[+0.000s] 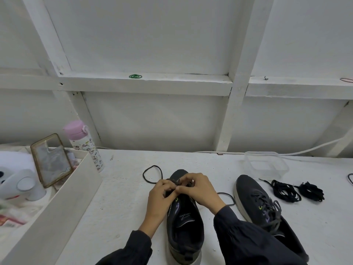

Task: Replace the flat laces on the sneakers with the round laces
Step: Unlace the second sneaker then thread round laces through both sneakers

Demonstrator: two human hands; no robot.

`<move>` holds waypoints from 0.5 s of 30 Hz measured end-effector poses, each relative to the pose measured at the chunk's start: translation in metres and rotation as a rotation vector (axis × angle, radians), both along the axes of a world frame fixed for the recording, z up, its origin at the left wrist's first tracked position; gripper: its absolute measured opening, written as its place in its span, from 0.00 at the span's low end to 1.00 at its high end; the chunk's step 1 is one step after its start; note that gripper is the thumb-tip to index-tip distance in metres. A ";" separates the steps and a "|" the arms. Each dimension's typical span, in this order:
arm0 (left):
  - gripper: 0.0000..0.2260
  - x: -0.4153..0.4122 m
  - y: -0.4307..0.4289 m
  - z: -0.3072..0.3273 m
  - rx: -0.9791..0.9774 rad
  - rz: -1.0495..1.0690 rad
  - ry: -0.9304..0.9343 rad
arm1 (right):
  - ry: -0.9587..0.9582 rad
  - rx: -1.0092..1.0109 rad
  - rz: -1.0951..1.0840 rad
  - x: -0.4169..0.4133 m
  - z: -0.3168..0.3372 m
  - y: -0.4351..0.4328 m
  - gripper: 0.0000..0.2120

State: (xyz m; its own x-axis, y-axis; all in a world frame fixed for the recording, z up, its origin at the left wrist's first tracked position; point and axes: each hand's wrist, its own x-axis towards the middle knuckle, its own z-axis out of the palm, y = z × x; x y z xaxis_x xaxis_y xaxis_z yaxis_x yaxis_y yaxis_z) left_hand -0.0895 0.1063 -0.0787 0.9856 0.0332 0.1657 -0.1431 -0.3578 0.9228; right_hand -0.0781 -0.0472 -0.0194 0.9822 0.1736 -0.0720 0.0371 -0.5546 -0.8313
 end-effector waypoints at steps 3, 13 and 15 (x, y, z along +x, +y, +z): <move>0.02 -0.001 -0.002 -0.001 -0.011 0.004 0.010 | -0.057 -0.021 -0.038 0.000 0.000 0.004 0.04; 0.07 -0.006 -0.001 0.006 0.026 -0.022 0.063 | 0.097 0.529 -0.193 -0.002 0.008 0.004 0.07; 0.06 -0.007 -0.001 0.003 0.003 -0.021 0.070 | 0.165 0.698 -0.222 -0.003 0.005 0.000 0.06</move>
State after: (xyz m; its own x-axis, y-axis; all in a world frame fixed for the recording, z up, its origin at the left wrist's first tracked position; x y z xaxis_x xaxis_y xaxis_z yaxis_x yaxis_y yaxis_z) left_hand -0.0965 0.1052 -0.0755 0.9953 0.0122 0.0962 -0.0855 -0.3582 0.9297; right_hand -0.0813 -0.0475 -0.0145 0.9855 0.0319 -0.1668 -0.1695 0.1239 -0.9777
